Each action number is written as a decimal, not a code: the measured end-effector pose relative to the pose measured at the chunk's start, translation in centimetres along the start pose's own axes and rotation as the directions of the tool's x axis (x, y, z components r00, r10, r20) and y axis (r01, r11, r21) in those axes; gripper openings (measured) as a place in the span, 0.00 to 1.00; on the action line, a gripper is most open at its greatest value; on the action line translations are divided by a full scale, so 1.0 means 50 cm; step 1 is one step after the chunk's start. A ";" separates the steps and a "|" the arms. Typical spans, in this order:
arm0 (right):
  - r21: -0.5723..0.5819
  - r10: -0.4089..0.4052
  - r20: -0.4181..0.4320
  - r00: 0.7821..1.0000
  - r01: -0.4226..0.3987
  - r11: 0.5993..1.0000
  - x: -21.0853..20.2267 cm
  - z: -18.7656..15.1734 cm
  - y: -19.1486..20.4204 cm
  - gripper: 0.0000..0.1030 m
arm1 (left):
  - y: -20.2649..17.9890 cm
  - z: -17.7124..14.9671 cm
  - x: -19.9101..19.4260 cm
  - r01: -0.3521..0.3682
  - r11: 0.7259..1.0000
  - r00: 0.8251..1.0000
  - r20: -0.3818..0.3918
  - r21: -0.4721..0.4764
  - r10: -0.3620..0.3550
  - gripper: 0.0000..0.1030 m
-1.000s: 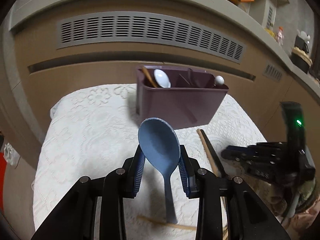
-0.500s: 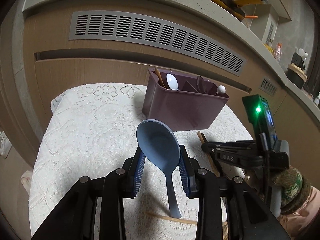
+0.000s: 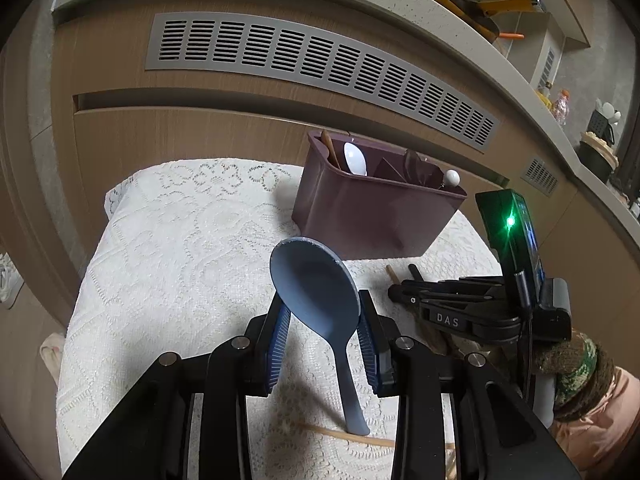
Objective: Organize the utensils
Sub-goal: 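Lift the blue spoon with the left tool while the right tool grasps a wooden chopstick, then carry the blue spoon and chopstick over the purple caddy and release both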
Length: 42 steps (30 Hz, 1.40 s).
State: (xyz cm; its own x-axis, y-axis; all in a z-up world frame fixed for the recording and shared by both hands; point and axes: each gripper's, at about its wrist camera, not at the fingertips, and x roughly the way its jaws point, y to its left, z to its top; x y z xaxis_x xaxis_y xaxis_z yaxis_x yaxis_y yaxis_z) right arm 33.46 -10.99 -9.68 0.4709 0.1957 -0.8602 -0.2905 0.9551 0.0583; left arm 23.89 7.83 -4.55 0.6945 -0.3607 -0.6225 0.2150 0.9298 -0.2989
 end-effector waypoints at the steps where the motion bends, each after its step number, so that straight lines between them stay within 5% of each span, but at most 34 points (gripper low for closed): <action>1: -0.018 -0.008 0.000 1.000 0.008 1.000 0.000 -0.003 0.007 0.13 | 0.000 0.000 0.000 -0.001 1.000 1.000 -0.003 -0.003 0.001 0.33; 12: 0.006 0.049 0.152 0.987 -0.050 0.999 -0.135 -0.062 -0.017 0.07 | -0.050 0.000 -0.032 -0.031 0.998 0.999 -0.009 0.050 0.031 0.32; 28: 0.003 0.101 0.387 0.917 -0.110 0.994 -0.353 -0.113 -0.049 0.06 | -0.182 0.030 -0.128 -0.028 0.987 0.997 0.073 0.160 0.016 0.32; 32: -0.026 0.102 0.464 0.880 -0.101 0.995 -0.424 -0.087 -0.046 0.06 | -0.216 0.087 -0.171 -0.024 0.980 0.989 0.147 0.200 -0.006 0.32; 35: -0.050 0.086 0.546 0.834 -0.070 0.996 -0.501 -0.036 -0.046 0.06 | -0.247 0.154 -0.205 -0.043 0.968 0.973 0.229 0.247 -0.015 0.32; 38: -0.072 0.053 0.645 0.762 -0.009 0.997 -0.593 0.037 -0.042 0.06 | -0.278 0.239 -0.231 -0.084 0.952 0.946 0.323 0.294 -0.016 0.32; 42: -0.081 0.017 0.707 0.707 0.056 0.995 -0.648 0.118 -0.038 0.06 | -0.294 0.337 -0.217 -0.121 0.942 0.922 0.388 0.313 -0.010 0.32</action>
State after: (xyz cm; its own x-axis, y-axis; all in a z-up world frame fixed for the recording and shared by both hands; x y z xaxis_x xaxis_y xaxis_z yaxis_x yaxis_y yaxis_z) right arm 23.65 -17.86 21.08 0.9167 0.3123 -0.2492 -0.3299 0.9435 -0.0312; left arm 24.79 -0.66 18.78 0.9043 -0.3134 -0.2897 0.3331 0.9427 0.0200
